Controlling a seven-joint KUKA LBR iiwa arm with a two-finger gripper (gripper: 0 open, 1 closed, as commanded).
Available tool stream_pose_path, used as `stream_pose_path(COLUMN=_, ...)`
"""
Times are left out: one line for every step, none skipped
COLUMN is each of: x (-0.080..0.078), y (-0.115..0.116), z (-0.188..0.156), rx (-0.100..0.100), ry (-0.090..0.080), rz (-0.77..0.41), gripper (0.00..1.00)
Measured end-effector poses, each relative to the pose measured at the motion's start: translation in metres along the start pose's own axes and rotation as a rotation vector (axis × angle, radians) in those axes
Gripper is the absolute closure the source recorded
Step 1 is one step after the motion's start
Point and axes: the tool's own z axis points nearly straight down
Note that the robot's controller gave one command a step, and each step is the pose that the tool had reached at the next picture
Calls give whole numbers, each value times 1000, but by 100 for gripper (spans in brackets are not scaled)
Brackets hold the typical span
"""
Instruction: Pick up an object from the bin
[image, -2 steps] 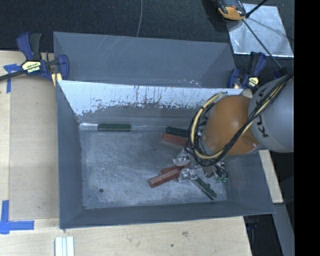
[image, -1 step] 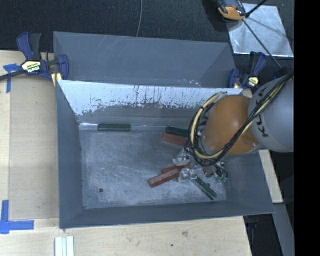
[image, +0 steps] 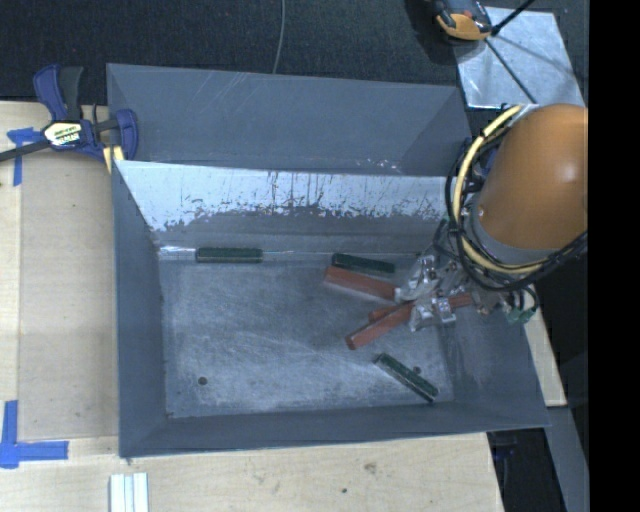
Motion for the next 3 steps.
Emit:
stream_pose_path(x=1, y=0, z=2, rx=-1, ry=4, rz=0, gripper=0)
stream_pose_path(x=1, y=0, z=2, rx=-1, ry=4, rz=1, gripper=0)
stream_pose_path(x=2, y=-1, z=49, rx=0, ry=-3, rz=-1, gripper=0)
